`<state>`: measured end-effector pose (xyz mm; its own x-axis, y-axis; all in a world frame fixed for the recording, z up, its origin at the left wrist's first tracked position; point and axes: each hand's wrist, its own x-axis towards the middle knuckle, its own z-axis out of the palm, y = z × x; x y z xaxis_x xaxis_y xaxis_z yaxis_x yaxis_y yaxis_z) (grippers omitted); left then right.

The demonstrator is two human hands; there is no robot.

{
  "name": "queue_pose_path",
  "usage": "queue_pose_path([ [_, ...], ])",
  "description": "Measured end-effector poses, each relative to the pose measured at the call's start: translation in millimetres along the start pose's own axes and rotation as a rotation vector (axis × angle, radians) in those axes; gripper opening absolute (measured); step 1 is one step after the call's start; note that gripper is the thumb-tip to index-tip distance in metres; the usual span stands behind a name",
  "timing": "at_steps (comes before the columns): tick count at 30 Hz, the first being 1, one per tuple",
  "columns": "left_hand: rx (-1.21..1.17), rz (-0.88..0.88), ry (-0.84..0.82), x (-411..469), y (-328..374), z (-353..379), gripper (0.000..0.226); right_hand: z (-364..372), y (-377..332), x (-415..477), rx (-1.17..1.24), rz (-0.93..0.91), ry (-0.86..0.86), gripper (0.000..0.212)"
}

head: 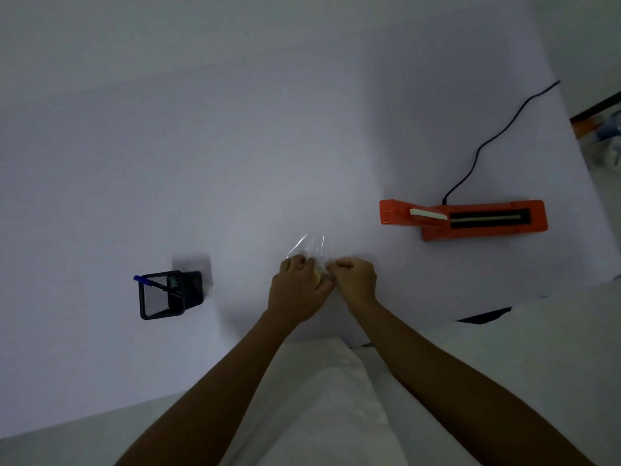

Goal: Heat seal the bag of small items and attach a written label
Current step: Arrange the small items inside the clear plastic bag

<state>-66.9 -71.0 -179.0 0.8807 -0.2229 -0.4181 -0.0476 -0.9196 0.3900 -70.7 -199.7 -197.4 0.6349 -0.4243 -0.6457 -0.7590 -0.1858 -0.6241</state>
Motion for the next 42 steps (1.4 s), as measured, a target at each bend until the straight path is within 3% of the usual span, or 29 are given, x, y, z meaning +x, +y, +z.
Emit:
queue_pose_path([
  [6,-0.184,0.022,-0.043,-8,-15,3,0.066,11,-8,-3,0.018,0.024,-0.129,0.022],
  [9,-0.357,0.019,0.012,-14,-23,4,0.051,15,-5,-8,0.070,-0.011,-0.111,0.015],
  [11,-0.535,-0.064,0.106,-18,-30,3,0.046,16,-1,-12,0.094,-0.044,-0.131,0.017],
  [13,-0.755,-0.230,0.188,-18,-36,0,0.058,14,0,-16,0.157,-0.072,-0.193,0.015],
  [15,-0.882,-0.369,0.174,-17,-44,-6,0.065,10,-3,-21,0.207,-0.099,-0.256,0.014],
  [19,-1.126,-0.310,0.001,-16,-57,-21,0.025,2,-6,-23,0.230,-0.141,-0.340,0.015],
  [22,-1.245,-0.273,-0.041,-19,-58,-30,0.018,-5,-8,-24,0.264,-0.144,-0.359,0.014],
  [30,-1.262,-0.175,-0.050,-26,-33,-40,0.019,-31,-13,-45,0.425,-0.118,-0.373,0.011],
  [34,-1.250,-0.103,-0.067,-29,-11,-41,0.019,-48,-15,-55,0.385,-0.147,-0.404,0.018],
  [42,-1.315,-0.106,-0.218,-41,34,-18,0.033,-106,15,-47,0.392,-0.023,-0.397,0.025],
])
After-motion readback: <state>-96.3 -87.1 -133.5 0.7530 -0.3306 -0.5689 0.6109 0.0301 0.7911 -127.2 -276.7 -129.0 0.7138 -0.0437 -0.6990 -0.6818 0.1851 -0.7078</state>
